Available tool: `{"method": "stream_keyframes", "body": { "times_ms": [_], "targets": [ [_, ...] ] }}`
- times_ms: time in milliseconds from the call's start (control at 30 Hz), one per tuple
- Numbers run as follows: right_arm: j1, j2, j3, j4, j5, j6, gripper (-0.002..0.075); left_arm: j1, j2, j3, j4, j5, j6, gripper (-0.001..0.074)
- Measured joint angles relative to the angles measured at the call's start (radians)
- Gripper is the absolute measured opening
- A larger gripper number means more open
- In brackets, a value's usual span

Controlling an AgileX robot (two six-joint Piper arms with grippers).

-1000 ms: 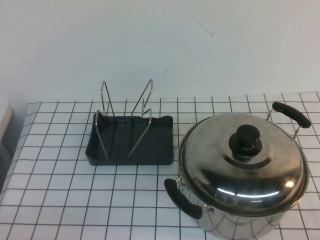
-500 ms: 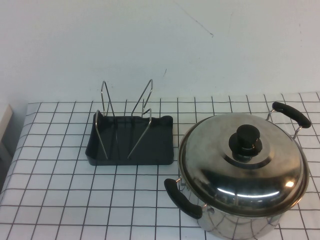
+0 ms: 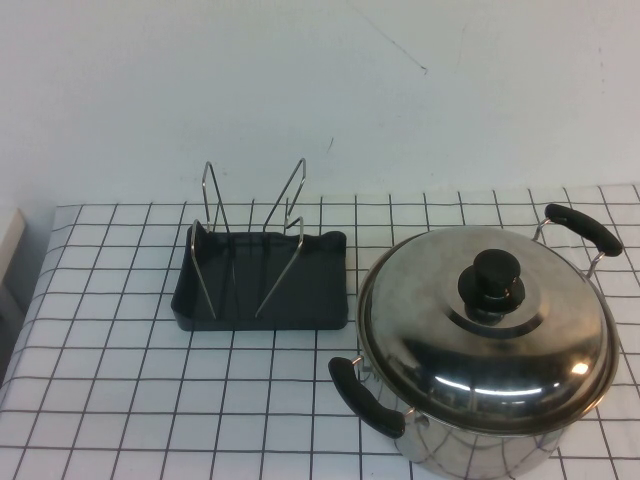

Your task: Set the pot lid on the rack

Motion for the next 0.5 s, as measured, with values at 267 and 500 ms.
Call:
{"method": "stream_keyframes", "body": {
  "times_ms": [267,500],
  "targets": [
    [0.0,0.021,-0.224,-0.468,0.353,0.327,-0.0003,0.0,-0.002,-0.159,0.044,0.486,-0.175,-0.0002],
    [0.0,0.29,-0.297,-0.57,0.393,0.646,-0.0003,0.0,0.05,-0.212,0.046,0.658,-0.211,-0.0002]
  ]
}}
